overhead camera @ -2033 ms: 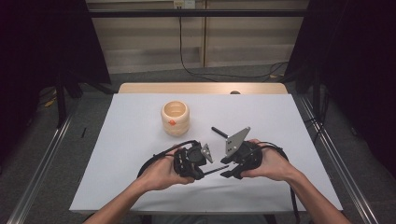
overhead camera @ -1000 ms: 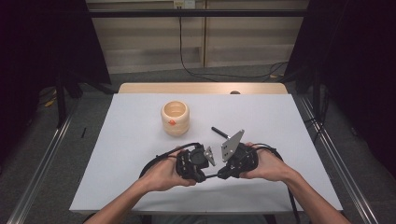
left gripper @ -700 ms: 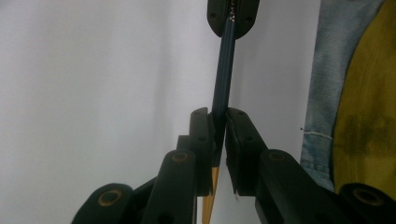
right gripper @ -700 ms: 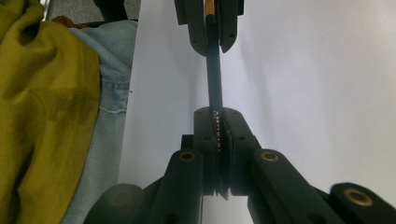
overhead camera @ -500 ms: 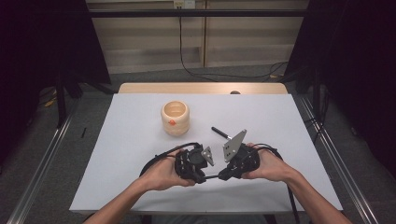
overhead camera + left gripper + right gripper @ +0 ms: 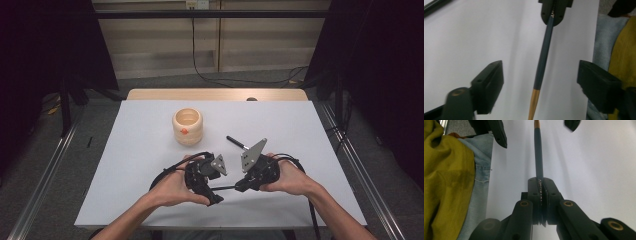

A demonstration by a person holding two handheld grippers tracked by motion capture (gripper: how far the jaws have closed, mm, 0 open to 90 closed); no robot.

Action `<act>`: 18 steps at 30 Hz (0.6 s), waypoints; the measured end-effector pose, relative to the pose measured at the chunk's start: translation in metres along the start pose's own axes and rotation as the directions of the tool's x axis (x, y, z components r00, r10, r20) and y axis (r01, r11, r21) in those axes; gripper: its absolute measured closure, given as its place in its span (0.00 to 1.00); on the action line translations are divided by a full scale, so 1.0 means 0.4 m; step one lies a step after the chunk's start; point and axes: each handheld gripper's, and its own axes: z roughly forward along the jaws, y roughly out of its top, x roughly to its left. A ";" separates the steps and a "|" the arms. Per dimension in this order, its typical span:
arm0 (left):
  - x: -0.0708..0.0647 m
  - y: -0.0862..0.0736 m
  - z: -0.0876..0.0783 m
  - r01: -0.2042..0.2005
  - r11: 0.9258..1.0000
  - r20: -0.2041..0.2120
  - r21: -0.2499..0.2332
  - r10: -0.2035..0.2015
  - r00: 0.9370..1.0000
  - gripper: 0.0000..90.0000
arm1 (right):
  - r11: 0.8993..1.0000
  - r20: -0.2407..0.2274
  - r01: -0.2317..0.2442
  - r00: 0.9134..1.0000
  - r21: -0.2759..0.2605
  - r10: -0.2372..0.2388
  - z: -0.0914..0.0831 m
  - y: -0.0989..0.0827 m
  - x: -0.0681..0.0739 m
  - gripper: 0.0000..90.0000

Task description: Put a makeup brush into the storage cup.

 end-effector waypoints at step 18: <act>0.019 -0.072 -0.061 0.064 0.966 -0.041 -0.250 -0.076 0.996 0.04 | 0.996 0.058 -0.074 0.995 -0.051 0.077 -0.029 -0.033 0.008 0.95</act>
